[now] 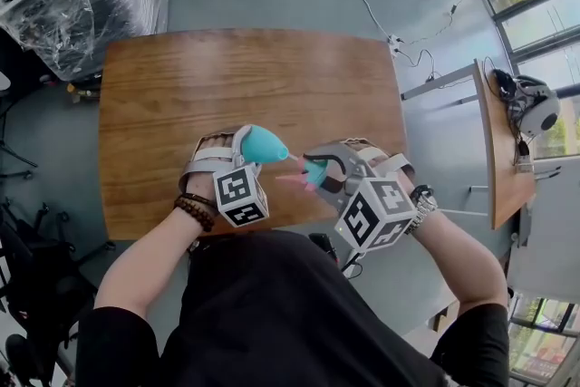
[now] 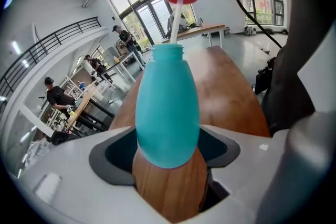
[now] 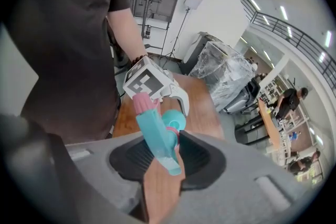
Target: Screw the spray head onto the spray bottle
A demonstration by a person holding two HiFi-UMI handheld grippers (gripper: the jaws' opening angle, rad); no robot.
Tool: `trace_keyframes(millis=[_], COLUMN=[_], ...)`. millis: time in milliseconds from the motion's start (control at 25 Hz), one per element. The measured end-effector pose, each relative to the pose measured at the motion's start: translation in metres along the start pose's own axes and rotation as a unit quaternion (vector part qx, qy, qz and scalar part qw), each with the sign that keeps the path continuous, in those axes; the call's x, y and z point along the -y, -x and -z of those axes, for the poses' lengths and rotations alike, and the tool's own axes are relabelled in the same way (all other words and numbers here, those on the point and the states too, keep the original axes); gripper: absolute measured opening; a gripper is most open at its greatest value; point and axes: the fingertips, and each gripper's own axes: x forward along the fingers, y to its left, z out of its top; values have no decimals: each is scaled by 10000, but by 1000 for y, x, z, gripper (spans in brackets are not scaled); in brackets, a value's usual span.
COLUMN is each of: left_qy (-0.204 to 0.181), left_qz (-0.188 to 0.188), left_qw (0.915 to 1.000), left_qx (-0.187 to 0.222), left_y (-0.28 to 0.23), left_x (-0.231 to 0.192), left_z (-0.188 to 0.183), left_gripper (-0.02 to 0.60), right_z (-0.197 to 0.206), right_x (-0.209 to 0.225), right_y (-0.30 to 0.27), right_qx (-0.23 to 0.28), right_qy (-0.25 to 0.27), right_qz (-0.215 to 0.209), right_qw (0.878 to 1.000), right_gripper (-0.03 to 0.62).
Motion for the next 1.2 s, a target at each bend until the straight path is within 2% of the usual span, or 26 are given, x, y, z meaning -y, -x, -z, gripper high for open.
trace_keyframes(millis=[200, 560, 960, 1120, 1200], left_qy=[-238, -469, -663, -633, -604], left_qz=[107, 313, 341, 201, 134], left_qw=[9997, 9983, 9972, 9977, 9979], left_qx=[-38, -115, -3, 132, 179], left_y=[9, 15, 24, 28, 30], left_x=[5, 14, 19, 15, 14], left_z=[-10, -20, -33, -35, -36], left_gripper=[385, 383, 380, 377, 376], right_z=[1, 0, -2, -4, -3], right_x=[-7, -13, -19, -16, -14], right_y=[-6, -12, -8, -3, -3], right_qx=[-48, -99, -102, -73, -38], right_qy=[645, 1257, 1629, 1572, 1362], right_qz=[23, 23, -33, -4, -23], right_qw=[9979, 9920, 9866, 9875, 9907], right_gripper=[117, 117, 117, 117, 117])
